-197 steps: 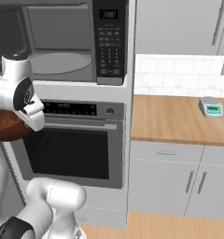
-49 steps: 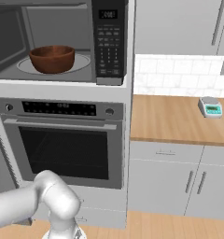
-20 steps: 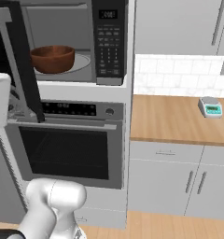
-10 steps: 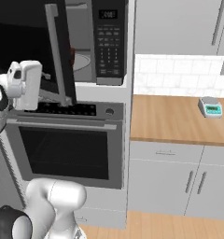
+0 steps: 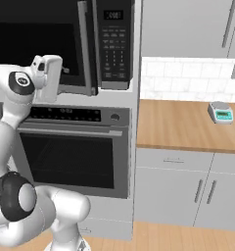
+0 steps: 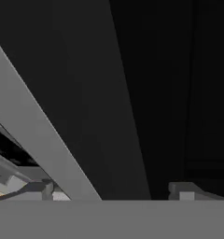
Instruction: Pick the tomato from the sink and place it in the bowl. Then pick the bowl and place it in the microwave. Then close the microwave door and press the start button.
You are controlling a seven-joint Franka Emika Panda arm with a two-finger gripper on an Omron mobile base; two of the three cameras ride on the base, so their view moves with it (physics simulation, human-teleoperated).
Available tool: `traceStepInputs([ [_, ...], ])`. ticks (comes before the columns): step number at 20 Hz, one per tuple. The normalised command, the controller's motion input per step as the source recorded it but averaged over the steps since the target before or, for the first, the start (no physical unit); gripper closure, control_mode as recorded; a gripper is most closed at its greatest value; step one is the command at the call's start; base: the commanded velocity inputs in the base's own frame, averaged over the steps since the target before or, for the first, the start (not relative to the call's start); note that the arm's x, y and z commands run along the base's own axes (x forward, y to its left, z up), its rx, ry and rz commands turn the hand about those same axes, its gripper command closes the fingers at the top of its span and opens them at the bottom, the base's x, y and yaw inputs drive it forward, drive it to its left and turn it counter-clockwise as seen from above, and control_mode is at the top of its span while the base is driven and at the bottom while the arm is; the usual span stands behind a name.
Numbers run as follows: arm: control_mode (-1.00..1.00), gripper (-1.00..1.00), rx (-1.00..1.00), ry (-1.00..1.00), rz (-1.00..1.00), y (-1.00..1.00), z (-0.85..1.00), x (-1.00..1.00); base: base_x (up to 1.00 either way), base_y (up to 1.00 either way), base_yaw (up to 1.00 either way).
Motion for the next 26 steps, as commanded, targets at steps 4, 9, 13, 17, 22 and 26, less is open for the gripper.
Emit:
traceStepInputs([
  [4,-1.00,-1.00,0.00,0.00,0.09,-0.01,-0.01,0.78,0.00,0.00,0.00],
  [9,-1.00,-1.00,0.00,0.00,0.11,0.00,-0.03,0.47,0.00,0.00,0.00],
  [13,-1.00,-1.00,0.00,0.00,0.10,0.00,-0.13,0.67,0.00,0.00,0.00],
  [17,-1.00,-1.00,0.03,-0.02,0.12,-0.01,-0.03,-0.06,0.00,0.00,0.00],
  [22,-1.00,-1.00,0.12,-0.06,0.17,0.00,0.02,-1.00,0.00,0.00,0.00],
  [26,-1.00,-1.00,0.23,-0.02,0.09,-0.16,0.24,-0.98,0.00,0.00,0.00],
])
